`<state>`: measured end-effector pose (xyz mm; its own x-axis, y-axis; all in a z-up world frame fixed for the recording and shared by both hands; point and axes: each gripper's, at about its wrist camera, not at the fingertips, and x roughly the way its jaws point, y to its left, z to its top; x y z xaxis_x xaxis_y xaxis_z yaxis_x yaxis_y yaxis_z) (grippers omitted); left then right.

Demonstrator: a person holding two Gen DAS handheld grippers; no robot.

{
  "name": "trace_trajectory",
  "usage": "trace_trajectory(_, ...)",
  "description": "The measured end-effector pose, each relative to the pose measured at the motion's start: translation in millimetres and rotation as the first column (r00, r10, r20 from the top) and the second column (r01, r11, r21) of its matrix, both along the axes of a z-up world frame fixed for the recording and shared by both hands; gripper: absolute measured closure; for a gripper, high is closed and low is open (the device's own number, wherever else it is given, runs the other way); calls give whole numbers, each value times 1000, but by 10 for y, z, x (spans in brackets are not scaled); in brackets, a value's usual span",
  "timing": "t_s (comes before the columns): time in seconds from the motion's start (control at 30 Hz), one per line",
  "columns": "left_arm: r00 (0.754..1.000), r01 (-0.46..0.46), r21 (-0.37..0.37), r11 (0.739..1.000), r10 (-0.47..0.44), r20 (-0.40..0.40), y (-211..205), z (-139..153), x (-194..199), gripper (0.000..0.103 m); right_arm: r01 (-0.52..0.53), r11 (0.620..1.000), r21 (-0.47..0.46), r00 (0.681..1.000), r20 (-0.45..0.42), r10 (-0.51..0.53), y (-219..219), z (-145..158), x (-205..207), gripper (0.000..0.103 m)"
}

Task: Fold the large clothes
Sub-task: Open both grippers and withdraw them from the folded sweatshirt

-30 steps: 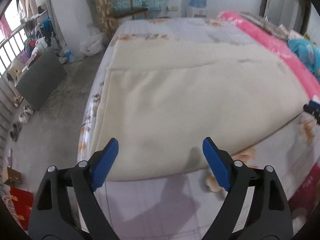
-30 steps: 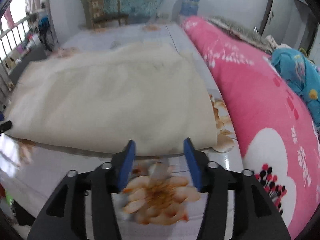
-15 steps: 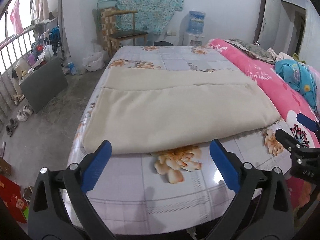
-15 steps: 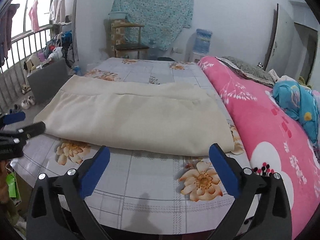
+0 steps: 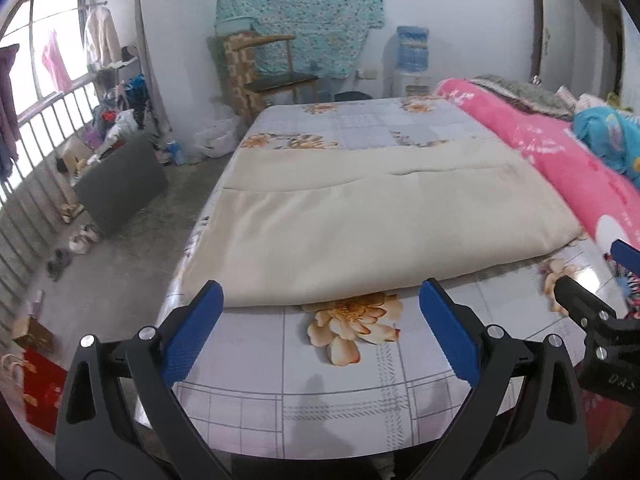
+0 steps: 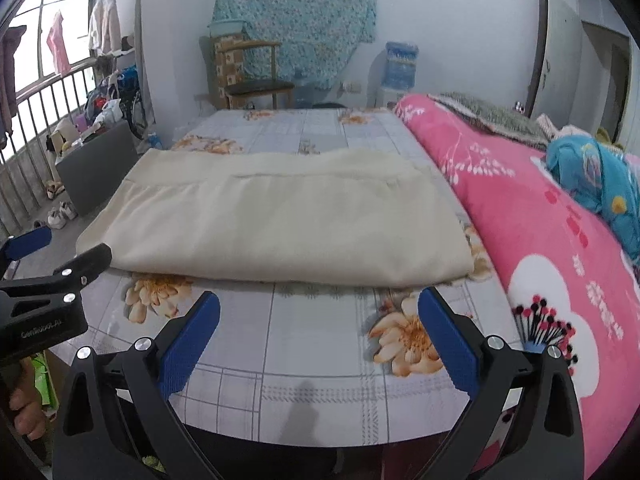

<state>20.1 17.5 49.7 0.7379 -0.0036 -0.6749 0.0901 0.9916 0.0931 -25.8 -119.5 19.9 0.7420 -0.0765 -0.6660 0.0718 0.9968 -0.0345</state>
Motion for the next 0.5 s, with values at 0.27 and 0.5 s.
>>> trace_trajectory(0.27,997,-60,9,998,60,-49,-76,-46,89,8,-4,999,39,999,-33,5,-17,-50,89,6)
trace_trajectory(0.5,994,-84,-4,996,84,-77,-55,-97,126,8,-9,998,61,998,-65,13,-8,-94,158,6)
